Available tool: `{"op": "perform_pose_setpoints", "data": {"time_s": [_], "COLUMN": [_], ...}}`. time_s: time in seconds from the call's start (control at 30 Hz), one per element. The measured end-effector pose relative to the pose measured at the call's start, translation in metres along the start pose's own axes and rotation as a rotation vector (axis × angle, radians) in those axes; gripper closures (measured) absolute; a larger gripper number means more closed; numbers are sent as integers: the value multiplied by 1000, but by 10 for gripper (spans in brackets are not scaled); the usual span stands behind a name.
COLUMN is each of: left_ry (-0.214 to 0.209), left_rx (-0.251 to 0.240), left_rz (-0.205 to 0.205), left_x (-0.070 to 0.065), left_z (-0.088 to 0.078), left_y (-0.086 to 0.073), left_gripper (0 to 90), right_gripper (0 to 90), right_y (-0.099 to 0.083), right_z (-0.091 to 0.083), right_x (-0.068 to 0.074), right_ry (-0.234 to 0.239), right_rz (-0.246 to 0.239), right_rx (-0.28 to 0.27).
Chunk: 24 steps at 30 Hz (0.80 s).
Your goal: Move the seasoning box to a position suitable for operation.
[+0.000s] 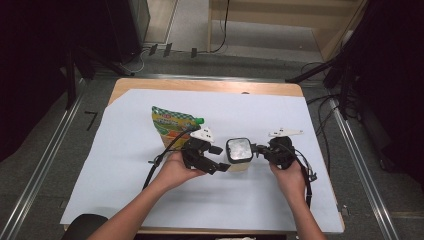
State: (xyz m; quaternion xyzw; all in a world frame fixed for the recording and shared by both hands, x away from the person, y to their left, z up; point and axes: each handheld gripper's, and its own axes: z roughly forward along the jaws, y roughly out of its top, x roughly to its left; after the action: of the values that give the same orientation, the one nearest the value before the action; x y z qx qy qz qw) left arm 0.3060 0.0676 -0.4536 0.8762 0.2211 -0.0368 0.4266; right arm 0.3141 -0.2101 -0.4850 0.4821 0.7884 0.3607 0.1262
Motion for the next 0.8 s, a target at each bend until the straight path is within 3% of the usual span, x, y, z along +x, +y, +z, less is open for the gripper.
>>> {"op": "perform_pose_setpoints", "data": {"time_s": [0.3,0.57,0.8], "left_ry": [4,2,-2], "left_rx": [31,28,38], "left_rz": [4,-18,-26], "left_x": [2,0,-7], "left_z": [9,5,-2], "left_y": [-6,-9,-16], "left_gripper": [340,370,398], "right_gripper": [900,900,900], "right_y": [0,0,0], "right_z": [2,3,4], "right_x": [7,10,17], "right_ry": [1,14,31], "right_rz": [-20,-8,-27], "right_rx": [7,15,26]}}
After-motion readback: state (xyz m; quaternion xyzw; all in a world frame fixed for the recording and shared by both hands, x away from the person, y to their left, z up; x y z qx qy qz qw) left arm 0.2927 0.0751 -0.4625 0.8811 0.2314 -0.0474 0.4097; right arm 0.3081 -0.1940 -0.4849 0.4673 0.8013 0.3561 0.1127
